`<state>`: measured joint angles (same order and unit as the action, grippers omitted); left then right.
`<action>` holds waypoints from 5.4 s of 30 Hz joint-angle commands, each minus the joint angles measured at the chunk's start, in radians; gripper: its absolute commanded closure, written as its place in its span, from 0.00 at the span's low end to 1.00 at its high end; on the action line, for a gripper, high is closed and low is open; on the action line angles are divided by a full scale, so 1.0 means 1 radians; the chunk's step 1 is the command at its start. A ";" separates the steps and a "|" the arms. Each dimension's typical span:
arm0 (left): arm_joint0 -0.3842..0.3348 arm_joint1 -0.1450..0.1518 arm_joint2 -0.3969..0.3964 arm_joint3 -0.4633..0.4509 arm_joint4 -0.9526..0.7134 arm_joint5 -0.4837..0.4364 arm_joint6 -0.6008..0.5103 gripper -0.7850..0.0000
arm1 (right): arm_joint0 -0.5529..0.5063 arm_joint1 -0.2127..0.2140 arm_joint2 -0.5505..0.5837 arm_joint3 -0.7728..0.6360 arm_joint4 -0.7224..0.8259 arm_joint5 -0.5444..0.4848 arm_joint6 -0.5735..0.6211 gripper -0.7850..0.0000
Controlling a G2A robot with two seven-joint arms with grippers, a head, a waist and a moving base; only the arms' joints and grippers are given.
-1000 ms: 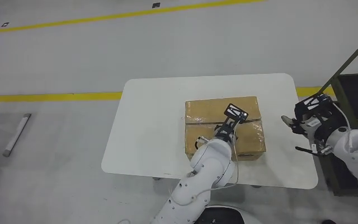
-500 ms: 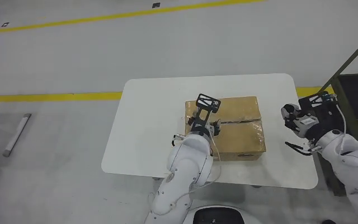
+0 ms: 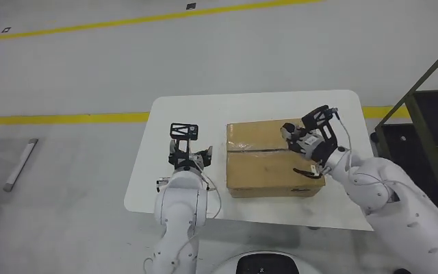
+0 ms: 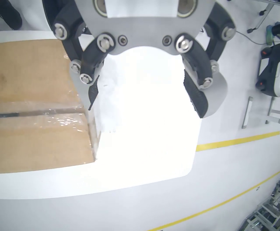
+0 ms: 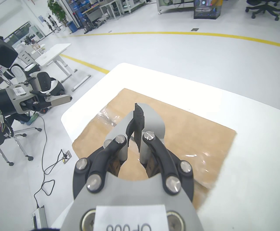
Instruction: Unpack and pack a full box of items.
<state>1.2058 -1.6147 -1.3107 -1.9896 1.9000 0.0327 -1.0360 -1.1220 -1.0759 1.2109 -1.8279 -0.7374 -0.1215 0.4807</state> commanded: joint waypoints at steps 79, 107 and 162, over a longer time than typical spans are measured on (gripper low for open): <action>0.003 0.002 -0.013 -0.003 0.011 -0.008 0.011 0.00 | -0.074 -0.079 -0.079 -0.117 -0.285 0.287 -0.085 1.00; 0.003 0.002 -0.013 -0.003 0.011 -0.008 0.011 0.00 | -0.106 -0.106 -0.061 0.003 -0.471 0.411 0.050 1.00; 0.003 0.002 -0.013 -0.003 0.011 -0.008 0.011 0.00 | -0.006 -0.201 -0.215 0.171 -0.500 0.240 -0.124 1.00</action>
<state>1.2092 -1.6124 -1.3232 -1.9925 1.9107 0.0251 -1.0252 -1.1110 -1.2799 0.9780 -1.6445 -1.2450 0.1147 0.3486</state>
